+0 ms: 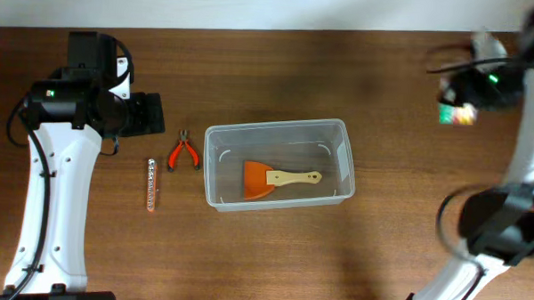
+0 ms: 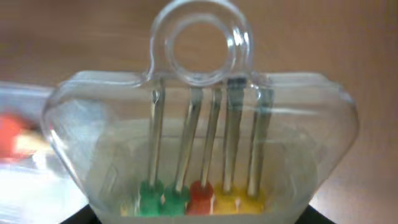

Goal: Pack container
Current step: 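Carry the screwdriver case into the container and release it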

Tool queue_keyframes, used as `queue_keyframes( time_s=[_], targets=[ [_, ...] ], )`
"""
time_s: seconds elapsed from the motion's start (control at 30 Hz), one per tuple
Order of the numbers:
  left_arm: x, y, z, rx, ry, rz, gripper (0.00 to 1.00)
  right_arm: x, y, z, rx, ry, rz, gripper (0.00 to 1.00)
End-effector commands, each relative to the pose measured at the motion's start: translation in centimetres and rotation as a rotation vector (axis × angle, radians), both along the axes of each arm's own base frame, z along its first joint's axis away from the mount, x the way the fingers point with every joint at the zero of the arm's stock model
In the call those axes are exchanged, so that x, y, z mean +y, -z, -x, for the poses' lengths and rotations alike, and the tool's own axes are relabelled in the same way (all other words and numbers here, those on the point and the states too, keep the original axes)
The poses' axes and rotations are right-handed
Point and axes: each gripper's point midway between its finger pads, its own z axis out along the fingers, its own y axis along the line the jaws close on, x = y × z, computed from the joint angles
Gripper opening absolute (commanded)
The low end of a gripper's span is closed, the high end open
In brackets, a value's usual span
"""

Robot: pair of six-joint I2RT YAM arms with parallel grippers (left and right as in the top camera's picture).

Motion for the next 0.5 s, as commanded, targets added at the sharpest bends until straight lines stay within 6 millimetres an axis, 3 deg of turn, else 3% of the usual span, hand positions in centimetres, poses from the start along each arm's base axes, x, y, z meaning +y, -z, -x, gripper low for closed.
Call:
queue_keyframes(
  time_s=[0.0,0.1,0.27,0.37,0.47],
  targets=[
    [0.3,0.0,0.1,0.001,0.005,-0.015,0.93,8.3,-4.3,2.0,-0.126,-0.378,0.043,0.04],
    [0.3,0.1,0.1,0.001,0.005,-0.015,0.93,13.7,-4.3,4.3,-0.114,-0.621,0.106,0.04],
    [0.3,0.1,0.1,0.001,0.006,-0.015,0.93,19.9,-2.5,6.8,-0.067,-0.851,0.179,0.04],
    [0.3,0.1,0.1,0.001,0.006,-0.015,0.93,23.1,-0.4,8.0,-0.041,-0.945,0.185,0.04],
    [0.3,0.1,0.1,0.001,0.006,-0.015,0.93,25.1,2.7,8.8,0.001,-1.013,0.228,0.04]
  ],
)
